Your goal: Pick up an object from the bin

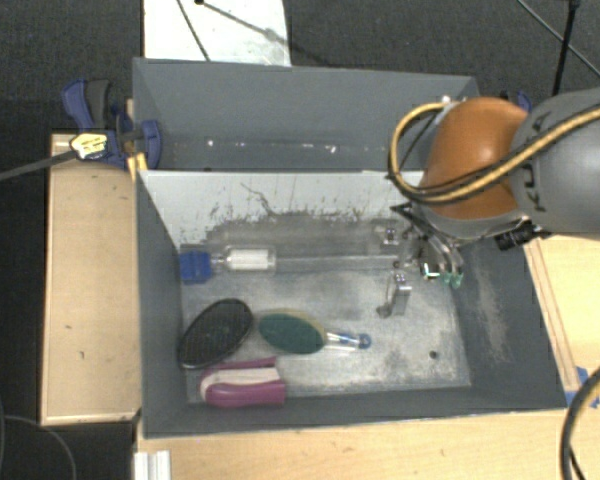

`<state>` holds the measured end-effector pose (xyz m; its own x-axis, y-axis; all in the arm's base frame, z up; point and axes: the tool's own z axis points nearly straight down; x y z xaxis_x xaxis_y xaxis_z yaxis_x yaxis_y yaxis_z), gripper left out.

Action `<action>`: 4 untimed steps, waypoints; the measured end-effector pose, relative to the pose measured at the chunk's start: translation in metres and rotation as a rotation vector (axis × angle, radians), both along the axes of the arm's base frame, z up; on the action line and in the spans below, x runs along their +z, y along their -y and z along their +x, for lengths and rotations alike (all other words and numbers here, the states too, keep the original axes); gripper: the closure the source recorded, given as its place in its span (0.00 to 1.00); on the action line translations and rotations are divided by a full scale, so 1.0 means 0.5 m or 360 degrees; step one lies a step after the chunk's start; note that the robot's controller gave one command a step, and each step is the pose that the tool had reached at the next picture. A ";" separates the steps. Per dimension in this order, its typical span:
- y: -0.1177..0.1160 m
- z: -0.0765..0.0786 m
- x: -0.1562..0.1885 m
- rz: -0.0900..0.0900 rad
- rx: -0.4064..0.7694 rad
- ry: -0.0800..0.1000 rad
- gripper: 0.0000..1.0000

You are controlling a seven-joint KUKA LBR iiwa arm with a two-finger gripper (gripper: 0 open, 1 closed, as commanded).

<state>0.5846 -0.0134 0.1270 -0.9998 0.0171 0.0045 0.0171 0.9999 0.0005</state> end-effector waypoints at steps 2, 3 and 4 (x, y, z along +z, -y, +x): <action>-0.121 -0.133 -0.110 0.0002 -0.0026 0.0005 0.00; -0.119 -0.131 -0.109 0.0000 -0.0027 0.0009 1.00; -0.113 -0.128 0.205 0.0002 -0.0051 0.0025 1.00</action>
Offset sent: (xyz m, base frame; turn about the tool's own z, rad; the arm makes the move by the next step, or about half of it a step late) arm -0.0487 0.0381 -0.0364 -0.0220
